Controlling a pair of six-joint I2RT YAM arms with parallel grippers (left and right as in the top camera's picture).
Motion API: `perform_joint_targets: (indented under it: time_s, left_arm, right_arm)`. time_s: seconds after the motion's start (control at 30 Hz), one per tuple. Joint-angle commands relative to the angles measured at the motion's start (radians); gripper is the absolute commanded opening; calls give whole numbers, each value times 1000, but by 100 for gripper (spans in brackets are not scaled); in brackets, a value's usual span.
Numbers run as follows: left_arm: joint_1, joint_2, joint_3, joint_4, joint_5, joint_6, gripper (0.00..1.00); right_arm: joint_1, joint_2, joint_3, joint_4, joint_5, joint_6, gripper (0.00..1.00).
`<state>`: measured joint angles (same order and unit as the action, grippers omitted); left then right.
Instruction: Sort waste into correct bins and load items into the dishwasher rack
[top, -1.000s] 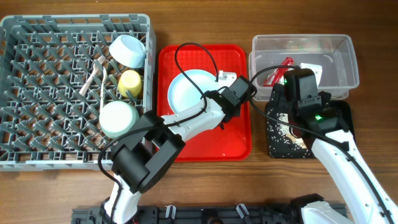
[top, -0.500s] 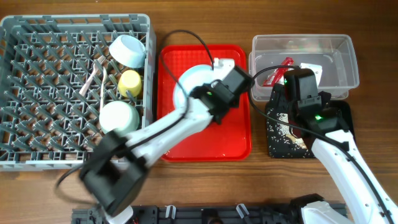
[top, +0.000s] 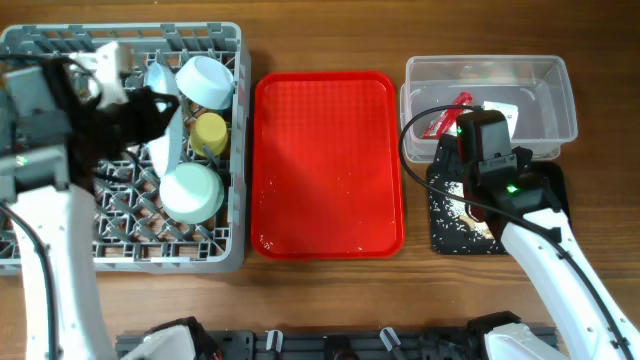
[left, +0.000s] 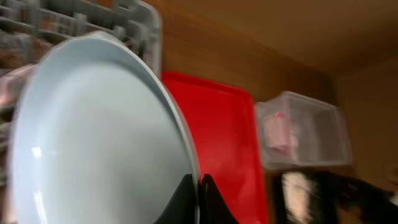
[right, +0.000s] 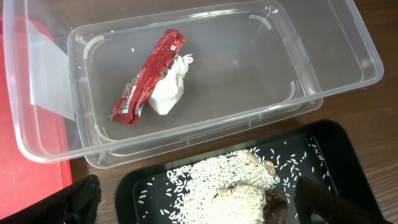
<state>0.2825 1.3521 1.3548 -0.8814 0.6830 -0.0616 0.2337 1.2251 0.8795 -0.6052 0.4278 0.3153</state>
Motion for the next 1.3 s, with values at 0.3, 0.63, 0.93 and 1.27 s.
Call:
perform_joint_targets:
  time_s: [0.3,0.63,0.93,1.27]
  left_arm:
    - [238,498,-3,116,756,273,15]
    - [332,422,69,296,756,1,100]
    - [148,-4,70,92,155,-4,100]
    - [-219,-198,65,-214,-179,-3,100]
  right_arm:
    - [-1,2,9,2,16,0,100]
    - [-2,2,9,2,16,0,100]
    - [-2,2,9,2,16,0,100]
    - [-1,2,9,2,16,-1,100]
